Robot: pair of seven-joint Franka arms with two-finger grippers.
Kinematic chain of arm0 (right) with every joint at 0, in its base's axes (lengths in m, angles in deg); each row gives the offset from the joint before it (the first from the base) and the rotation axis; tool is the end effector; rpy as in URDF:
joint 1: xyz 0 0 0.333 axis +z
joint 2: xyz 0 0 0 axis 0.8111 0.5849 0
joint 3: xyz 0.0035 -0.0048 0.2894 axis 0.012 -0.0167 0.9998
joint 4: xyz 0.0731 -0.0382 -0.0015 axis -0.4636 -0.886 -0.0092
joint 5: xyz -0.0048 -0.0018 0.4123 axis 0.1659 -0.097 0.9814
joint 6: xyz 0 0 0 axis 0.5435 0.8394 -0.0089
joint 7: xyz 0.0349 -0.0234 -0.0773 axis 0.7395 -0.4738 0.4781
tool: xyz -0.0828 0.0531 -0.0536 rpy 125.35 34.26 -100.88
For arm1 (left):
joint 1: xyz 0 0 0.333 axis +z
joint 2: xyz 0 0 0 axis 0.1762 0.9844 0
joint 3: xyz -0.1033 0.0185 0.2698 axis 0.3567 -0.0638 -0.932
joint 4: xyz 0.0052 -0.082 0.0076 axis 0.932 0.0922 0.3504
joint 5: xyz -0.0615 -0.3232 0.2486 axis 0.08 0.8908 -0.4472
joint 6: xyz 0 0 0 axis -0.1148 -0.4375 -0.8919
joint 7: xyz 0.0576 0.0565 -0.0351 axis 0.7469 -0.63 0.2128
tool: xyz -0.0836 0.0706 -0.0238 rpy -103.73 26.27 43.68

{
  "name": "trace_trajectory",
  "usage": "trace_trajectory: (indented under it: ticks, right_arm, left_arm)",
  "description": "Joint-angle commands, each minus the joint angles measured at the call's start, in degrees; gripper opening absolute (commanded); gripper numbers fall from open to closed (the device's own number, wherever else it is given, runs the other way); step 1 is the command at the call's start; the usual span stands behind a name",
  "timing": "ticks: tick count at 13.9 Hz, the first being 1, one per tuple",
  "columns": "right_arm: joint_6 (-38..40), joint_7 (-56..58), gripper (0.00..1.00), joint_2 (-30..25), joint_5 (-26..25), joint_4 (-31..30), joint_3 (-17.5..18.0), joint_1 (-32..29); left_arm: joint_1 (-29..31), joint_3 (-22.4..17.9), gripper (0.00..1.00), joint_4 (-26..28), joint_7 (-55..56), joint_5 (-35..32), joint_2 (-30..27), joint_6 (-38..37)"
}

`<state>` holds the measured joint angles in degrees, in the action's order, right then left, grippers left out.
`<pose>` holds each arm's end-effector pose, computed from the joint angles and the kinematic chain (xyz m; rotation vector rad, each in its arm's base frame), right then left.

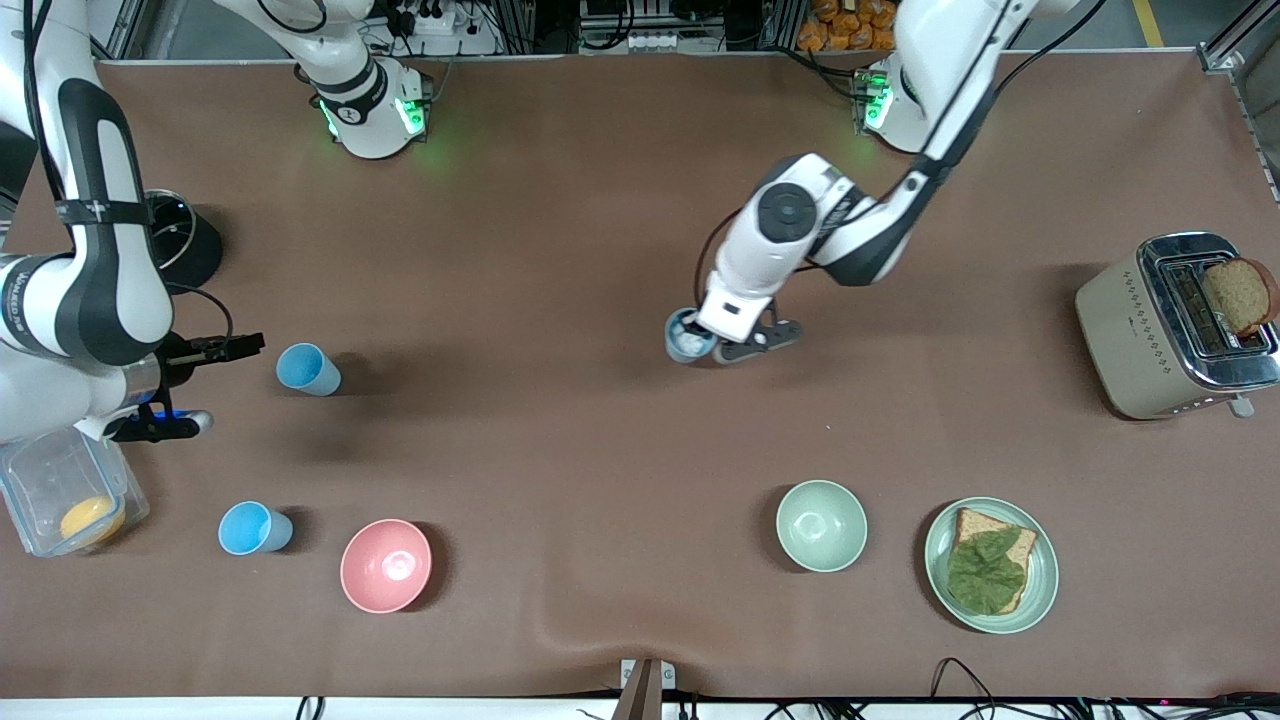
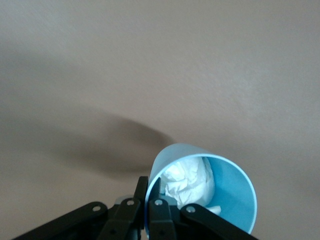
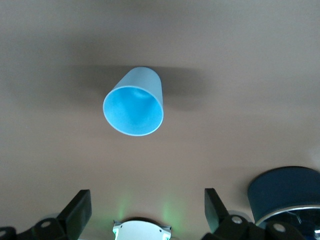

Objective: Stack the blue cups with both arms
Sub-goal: 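Place the tissue cup at center while the right gripper grasps the blue cup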

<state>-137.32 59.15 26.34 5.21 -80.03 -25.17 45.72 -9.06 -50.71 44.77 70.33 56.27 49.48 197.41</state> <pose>0.6169 -0.0781 0.2966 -2.9502 -0.0666 0.7969 0.4604 -0.4343 0.2126 2.9190 0.5694 -0.0546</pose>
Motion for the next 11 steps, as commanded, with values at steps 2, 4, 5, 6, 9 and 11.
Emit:
trace_trajectory:
  ticks: [2, 4, 5, 6, 9, 11]
  right_arm:
    - [-8.29, -0.01, 1.00, -0.71, -0.95, -7.23, 0.95, -2.06]
    - [-13.74, -0.01, 1.00, -0.19, -0.95, -10.14, 0.95, -1.63]
    - [-15.16, -0.10, 1.00, 0.25, -0.95, -10.41, 0.95, -1.45]
    - [-15.61, -0.10, 1.00, 0.77, -0.95, -10.33, 0.95, -1.53]
    - [-17.63, -0.10, 1.00, 3.93, -0.86, -10.33, 0.95, -1.80]
    - [-19.04, -0.10, 1.00, 5.08, -0.86, -10.33, 0.95, -1.80]
  left_arm:
    - [-3.37, -0.52, 0.00, -6.43, 11.31, -8.49, 6.73, 0.10]
    - [-4.43, -0.52, 0.00, -8.19, 14.22, -10.52, 8.67, 0.10]
    - [-5.05, -0.52, 0.00, -8.72, 14.93, -10.97, 9.38, 0.10]
    - [-5.49, -0.52, 0.00, -8.81, 15.55, -11.23, 9.82, 0.10]
    - [-5.23, -0.52, 1.00, -9.87, 19.50, -11.58, 9.65, 0.10]
    - [-5.23, -0.43, 1.00, -9.43, 23.09, -11.58, 7.29, -0.42]
